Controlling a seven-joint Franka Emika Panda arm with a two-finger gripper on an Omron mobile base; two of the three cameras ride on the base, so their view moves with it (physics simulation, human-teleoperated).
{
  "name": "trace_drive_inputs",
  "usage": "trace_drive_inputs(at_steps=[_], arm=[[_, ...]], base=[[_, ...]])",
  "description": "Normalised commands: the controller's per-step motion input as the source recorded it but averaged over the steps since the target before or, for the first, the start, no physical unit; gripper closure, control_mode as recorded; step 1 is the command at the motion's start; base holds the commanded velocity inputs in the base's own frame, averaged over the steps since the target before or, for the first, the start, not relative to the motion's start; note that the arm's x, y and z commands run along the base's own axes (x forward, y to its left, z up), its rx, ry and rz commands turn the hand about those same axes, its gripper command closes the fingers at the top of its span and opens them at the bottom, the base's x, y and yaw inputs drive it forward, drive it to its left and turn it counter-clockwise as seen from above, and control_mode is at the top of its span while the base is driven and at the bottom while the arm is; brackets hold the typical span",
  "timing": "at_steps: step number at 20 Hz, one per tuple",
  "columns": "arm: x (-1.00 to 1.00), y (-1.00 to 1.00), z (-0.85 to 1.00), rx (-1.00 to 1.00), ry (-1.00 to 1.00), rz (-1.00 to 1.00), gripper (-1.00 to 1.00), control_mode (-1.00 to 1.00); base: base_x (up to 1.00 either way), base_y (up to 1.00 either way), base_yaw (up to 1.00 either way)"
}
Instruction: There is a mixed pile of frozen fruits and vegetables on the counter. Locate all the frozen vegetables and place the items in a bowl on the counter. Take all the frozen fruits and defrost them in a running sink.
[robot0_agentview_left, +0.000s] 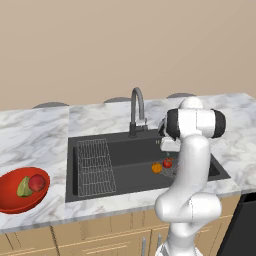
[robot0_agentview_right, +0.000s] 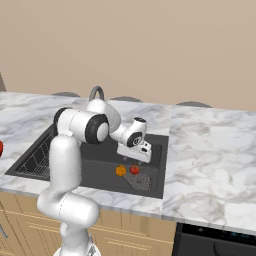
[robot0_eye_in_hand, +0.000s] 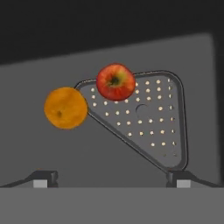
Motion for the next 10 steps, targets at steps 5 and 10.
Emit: trace_drive_inputs(at_steps=[5,10], arm=[[-0.49,0.01,1.00,0.04,0.00,0.04,-1.00,-1.00],[-0.44,0.05,1.00,0.04,0.00,0.08,-1.00,-1.00]], base=[[0.00,0.00,0.00],[0.00,0.00,0.00]])
